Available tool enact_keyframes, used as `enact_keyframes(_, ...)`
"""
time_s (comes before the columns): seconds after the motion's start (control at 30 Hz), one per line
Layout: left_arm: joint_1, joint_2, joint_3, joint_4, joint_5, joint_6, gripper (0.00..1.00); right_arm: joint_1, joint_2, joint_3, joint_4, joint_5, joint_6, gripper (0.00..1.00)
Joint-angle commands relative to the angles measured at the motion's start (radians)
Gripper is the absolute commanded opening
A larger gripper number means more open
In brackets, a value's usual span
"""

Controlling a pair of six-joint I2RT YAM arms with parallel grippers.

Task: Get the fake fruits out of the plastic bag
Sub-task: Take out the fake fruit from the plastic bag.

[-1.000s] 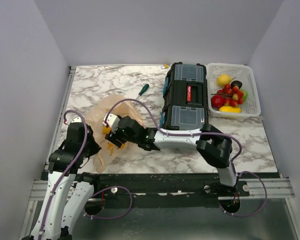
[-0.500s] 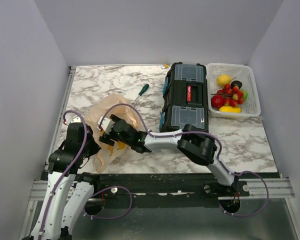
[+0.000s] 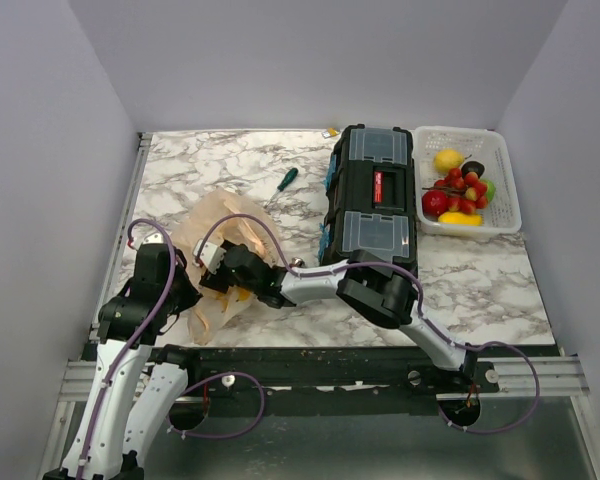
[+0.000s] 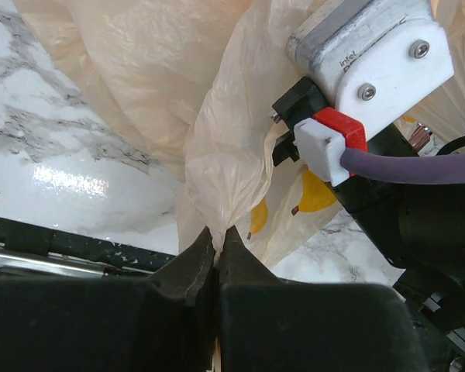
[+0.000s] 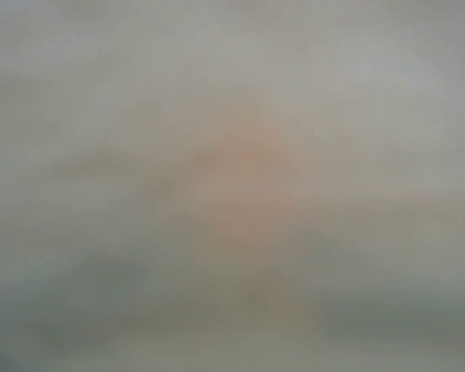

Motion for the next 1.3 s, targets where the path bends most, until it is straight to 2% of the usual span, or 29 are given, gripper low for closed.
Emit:
enact_keyframes(0.0,0.005,0.002,0.011,-0.005,-0.011,0.002,0.00,-0.010,0.027,0.016,0.035,-0.044,0.014,0.71)
enact_keyframes(0.17,0.004,0.001,0.011,-0.004,-0.014,0.001,0.00,-0.009,0.014,0.000,0.031,-0.055,0.020,0.56)
enact_keyframes(0.4,0.005,-0.024,0.008,0.013,-0.018,-0.003,0.00,-0.010,-0.068,-0.015,-0.035,-0.046,0.046,0.26)
enact_keyframes(0.6,0.004,-0.063,-0.004,0.051,-0.019,-0.019,0.00,-0.009,-0.165,-0.078,-0.109,-0.076,0.097,0.12)
enact_keyframes(0.73,0.005,-0.062,-0.012,0.079,-0.017,-0.025,0.00,-0.009,-0.234,-0.138,-0.134,-0.101,0.154,0.06)
enact_keyframes(0.97,0.004,-0.047,-0.013,0.108,-0.038,-0.035,0.00,-0.008,-0.344,-0.222,-0.206,-0.138,0.211,0.03)
enact_keyframes(1.27,0.004,-0.073,-0.013,0.114,-0.096,-0.050,0.00,-0.007,-0.502,-0.302,-0.236,-0.311,0.259,0.03)
